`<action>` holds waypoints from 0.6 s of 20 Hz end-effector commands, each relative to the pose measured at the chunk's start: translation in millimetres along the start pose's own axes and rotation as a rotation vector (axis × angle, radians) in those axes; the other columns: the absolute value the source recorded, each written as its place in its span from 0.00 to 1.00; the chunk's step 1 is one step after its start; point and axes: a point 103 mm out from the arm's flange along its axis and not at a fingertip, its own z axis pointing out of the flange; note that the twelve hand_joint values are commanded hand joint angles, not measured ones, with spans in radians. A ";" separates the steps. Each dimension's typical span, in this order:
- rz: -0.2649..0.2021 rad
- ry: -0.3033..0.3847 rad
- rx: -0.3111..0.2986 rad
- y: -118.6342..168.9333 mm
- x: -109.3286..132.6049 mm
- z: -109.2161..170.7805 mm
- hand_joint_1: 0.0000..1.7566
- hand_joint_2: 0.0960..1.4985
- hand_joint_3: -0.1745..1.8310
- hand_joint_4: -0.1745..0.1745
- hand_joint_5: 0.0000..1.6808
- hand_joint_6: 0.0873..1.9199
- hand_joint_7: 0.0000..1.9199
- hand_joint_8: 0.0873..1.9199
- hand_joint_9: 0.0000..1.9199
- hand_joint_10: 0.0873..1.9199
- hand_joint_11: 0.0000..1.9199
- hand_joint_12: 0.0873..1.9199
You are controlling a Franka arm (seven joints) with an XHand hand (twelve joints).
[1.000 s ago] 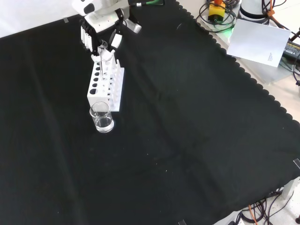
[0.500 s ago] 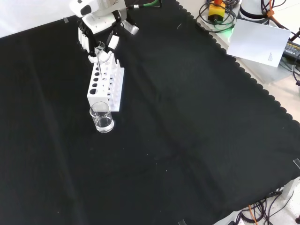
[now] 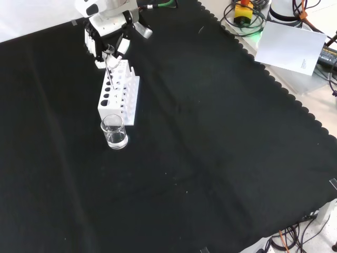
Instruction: Put the glass rod back on the white test tube rack.
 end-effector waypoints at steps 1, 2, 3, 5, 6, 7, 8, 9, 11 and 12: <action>-0.001 -0.001 -0.002 2.7 1.9 -1.4 0.75 0.56 0.23 0.00 0.80 0.00 0.64 0.46 0.88 0.35 0.62 0.42; -0.001 0.000 -0.002 3.3 1.9 -1.6 0.75 0.56 0.23 0.00 0.80 0.00 0.64 0.46 0.88 0.35 0.62 0.42; 0.001 -0.001 -0.005 4.0 2.0 -1.8 0.75 0.56 0.23 0.00 0.80 0.00 0.64 0.46 0.88 0.35 0.62 0.42; 0.005 -0.003 -0.006 5.4 1.2 -2.2 0.75 0.56 0.23 0.00 0.80 0.00 0.64 0.46 0.88 0.35 0.62 0.42; 0.007 -0.005 -0.004 6.1 0.3 -2.3 0.75 0.56 0.23 0.00 0.80 0.00 0.64 0.46 0.88 0.35 0.62 0.42; 0.010 -0.003 -0.005 6.7 -0.5 -2.3 0.75 0.56 0.23 0.00 0.80 0.00 0.64 0.46 0.88 0.35 0.62 0.42; 0.012 0.000 -0.004 6.9 -1.5 -2.1 0.75 0.56 0.23 0.00 0.80 0.00 0.64 0.46 0.88 0.35 0.62 0.42; 0.011 0.001 -0.001 7.0 -2.2 -1.4 0.75 0.56 0.23 0.00 0.80 0.00 0.64 0.46 0.88 0.35 0.62 0.42; 0.011 0.009 0.009 6.6 -4.1 0.7 0.75 0.56 0.23 0.00 0.80 0.00 0.64 0.46 0.88 0.35 0.62 0.42; 0.009 0.014 0.016 6.3 -5.1 2.3 0.75 0.56 0.23 0.00 0.80 0.00 0.64 0.46 0.88 0.35 0.62 0.42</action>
